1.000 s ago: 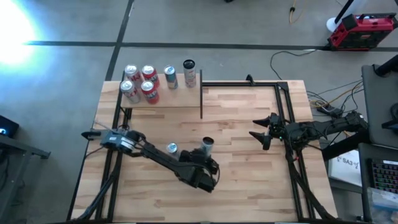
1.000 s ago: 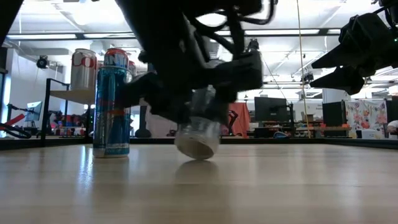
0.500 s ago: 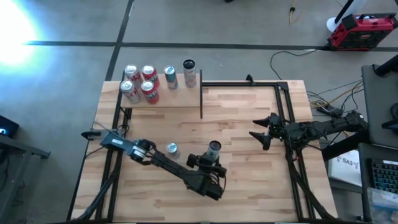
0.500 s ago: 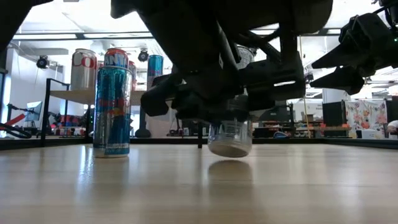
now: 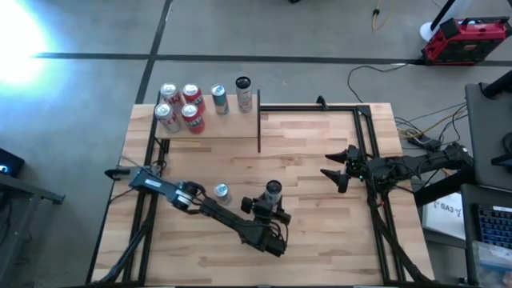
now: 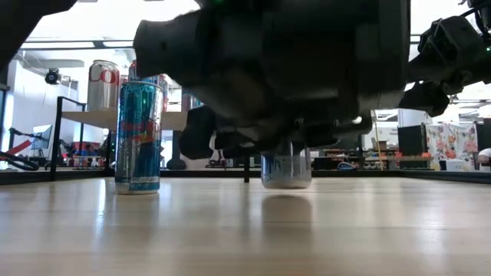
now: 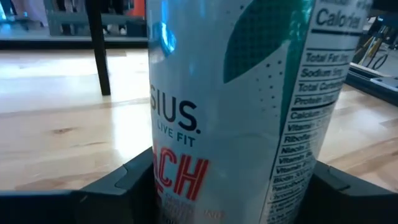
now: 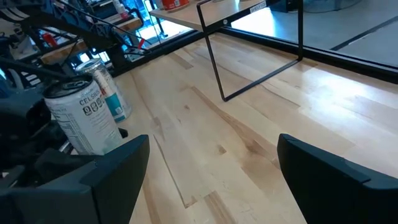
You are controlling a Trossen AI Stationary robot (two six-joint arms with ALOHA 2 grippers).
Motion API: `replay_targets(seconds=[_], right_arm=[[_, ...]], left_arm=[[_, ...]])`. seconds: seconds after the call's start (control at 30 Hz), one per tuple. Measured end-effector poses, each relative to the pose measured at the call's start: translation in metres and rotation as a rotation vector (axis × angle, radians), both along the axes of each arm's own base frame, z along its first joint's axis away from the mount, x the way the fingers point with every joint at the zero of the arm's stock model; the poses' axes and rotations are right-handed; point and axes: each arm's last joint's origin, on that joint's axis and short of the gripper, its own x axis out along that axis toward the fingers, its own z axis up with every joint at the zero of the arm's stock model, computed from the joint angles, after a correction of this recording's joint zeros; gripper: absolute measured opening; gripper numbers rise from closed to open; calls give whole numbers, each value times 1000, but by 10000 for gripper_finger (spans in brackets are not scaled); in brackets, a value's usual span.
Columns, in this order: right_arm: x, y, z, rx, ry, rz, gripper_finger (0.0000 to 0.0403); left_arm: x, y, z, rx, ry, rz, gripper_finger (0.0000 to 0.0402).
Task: Place canned beverage on shelf
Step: Put the white and pink soda can align the with the other white and pink soda can on the shelf
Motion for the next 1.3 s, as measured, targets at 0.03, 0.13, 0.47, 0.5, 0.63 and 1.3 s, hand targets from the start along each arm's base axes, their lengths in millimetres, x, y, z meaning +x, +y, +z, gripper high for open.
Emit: replay_targets(seconds=[0.03, 0.13, 0.47, 0.5, 0.63, 1.3], right_arm=[[0, 0, 0, 0, 0, 0, 336], [0, 0, 0, 0, 0, 0, 336], [0, 0, 0, 0, 0, 0, 336], [0, 0, 0, 0, 0, 0, 336], [0, 0, 0, 0, 0, 0, 336], [0, 0, 0, 0, 0, 0, 336]], left_arm=[[0, 0, -3, 14, 1, 1, 241], [0, 1, -10, 42, -3, 3, 241], [0, 3, -24, 103, -42, 14, 243], [0, 4, -24, 104, -39, 14, 244], [0, 4, -24, 120, -29, 12, 256], [7, -12, 16, 50, 103, -21, 396]])
